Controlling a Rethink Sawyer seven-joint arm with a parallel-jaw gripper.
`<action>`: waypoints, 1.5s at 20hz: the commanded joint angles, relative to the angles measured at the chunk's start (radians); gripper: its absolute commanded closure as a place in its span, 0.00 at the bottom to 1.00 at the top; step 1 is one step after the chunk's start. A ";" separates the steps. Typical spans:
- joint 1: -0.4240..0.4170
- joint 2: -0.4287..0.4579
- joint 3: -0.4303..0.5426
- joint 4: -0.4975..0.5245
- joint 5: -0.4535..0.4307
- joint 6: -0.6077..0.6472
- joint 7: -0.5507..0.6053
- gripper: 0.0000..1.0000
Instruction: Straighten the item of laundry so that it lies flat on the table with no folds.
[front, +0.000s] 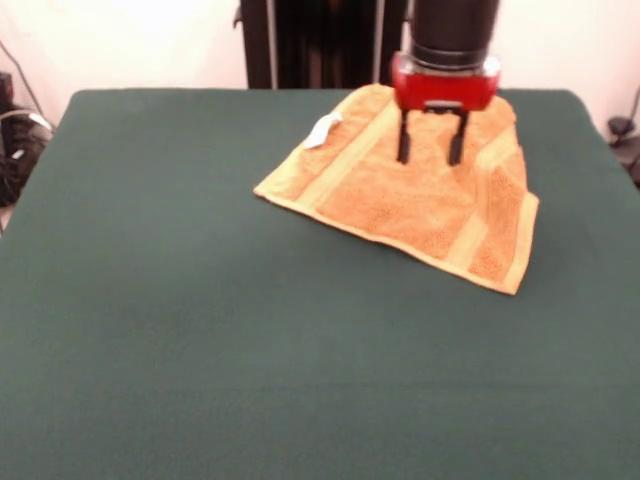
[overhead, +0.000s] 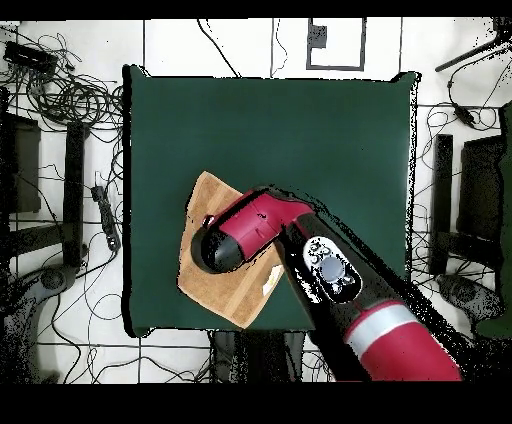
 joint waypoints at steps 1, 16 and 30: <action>-0.046 -0.013 0.031 0.086 -0.003 0.112 -0.369 0.00; -0.073 0.132 -0.025 0.148 -0.182 -0.051 -0.214 0.00; -0.079 0.313 -0.078 0.089 -0.281 -0.096 -0.166 0.00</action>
